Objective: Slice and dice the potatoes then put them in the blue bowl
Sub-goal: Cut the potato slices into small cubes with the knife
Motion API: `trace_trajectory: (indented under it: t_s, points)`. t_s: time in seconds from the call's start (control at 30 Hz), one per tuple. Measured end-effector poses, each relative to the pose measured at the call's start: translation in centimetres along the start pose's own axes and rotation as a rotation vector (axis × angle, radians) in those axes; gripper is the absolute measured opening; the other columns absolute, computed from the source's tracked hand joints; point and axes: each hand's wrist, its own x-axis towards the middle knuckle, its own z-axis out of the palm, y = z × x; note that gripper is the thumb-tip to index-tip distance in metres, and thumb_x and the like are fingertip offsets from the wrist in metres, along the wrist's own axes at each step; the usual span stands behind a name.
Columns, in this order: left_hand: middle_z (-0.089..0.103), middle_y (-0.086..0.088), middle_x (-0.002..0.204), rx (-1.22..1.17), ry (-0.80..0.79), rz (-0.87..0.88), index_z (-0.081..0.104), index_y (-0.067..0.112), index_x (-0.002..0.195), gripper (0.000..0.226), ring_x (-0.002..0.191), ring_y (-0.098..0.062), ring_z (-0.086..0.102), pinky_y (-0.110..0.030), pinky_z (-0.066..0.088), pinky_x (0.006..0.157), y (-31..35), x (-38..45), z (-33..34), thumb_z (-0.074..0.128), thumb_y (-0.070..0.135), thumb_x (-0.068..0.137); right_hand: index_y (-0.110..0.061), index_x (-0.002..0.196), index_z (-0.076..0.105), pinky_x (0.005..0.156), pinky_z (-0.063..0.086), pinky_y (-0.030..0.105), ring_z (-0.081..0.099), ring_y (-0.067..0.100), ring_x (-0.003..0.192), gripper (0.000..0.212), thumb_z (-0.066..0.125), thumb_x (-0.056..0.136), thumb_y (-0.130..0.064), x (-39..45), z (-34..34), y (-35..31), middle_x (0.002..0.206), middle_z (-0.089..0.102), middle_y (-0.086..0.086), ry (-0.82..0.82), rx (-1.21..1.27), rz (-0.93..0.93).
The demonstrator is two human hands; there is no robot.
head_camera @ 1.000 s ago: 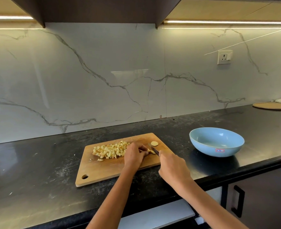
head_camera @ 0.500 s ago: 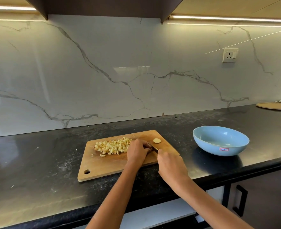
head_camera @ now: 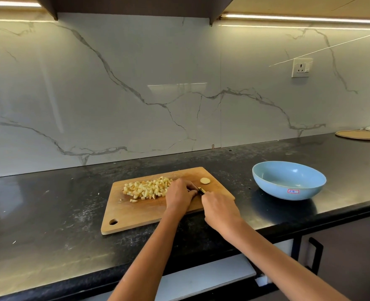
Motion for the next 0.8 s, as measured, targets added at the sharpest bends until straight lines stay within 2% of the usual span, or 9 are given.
trace_trajectory:
  t_s: [0.2, 0.33, 0.47, 0.53, 0.8]
  points:
    - [0.069, 0.004, 0.098, 0.045, 0.046, 0.029, 0.073, 0.021, 0.097, 0.014, 0.088, -0.009, 0.06, -0.02, 0.04, 0.066, 0.3, 0.1, 0.0, 0.063, 0.022, 0.087, -0.009, 0.118, 0.054, 0.075, 0.047, 0.027, 0.06, 0.019, 0.1, 0.023, 0.046, 0.096, -0.009, -0.7, -0.3, 0.2, 0.113, 0.06, 0.008, -0.007, 0.037, 0.02]
    - [0.069, 0.003, 0.098, 0.069, 0.038, 0.05, 0.072, 0.021, 0.097, 0.014, 0.083, -0.007, 0.058, -0.02, 0.042, 0.065, 0.3, 0.4, 0.1, 0.063, 0.026, 0.087, -0.009, 0.117, 0.054, 0.071, 0.043, 0.027, 0.06, 0.02, 0.099, 0.023, 0.047, 0.095, -0.01, -0.3, -0.9, 0.4, 0.112, 0.061, 0.008, -0.028, 0.035, 0.026]
    - [0.068, 0.002, 0.107, 0.124, 0.014, 0.074, 0.069, 0.025, 0.106, 0.019, 0.095, -0.015, 0.062, -0.028, 0.049, 0.073, 0.1, 0.7, 0.4, 0.058, 0.028, 0.09, -0.008, 0.114, 0.056, 0.066, 0.039, 0.027, 0.061, 0.021, 0.097, 0.021, 0.047, 0.094, -0.009, 0.1, -1.5, 0.5, 0.11, 0.061, 0.007, -0.038, 0.019, 0.029]
    - [0.065, 0.001, 0.112, 0.185, -0.035, 0.11, 0.067, 0.027, 0.109, 0.021, 0.098, -0.018, 0.06, -0.03, 0.047, 0.073, 0.1, 0.8, 0.5, 0.052, 0.027, 0.094, -0.007, 0.11, 0.058, 0.065, 0.038, 0.027, 0.062, 0.022, 0.095, 0.02, 0.047, 0.093, -0.008, 0.4, -1.6, 0.6, 0.108, 0.063, 0.008, -0.04, 0.028, 0.035]
    - [0.064, 0.002, 0.111, 0.223, -0.041, 0.149, 0.067, 0.027, 0.104, 0.019, 0.095, -0.017, 0.06, -0.026, 0.043, 0.068, 0.0, 1.0, 0.5, 0.051, 0.024, 0.094, -0.009, 0.115, 0.055, 0.069, 0.04, 0.027, 0.061, 0.021, 0.097, 0.022, 0.047, 0.095, -0.01, -1.1, -1.6, 0.6, 0.111, 0.061, 0.007, -0.053, 0.042, 0.036]
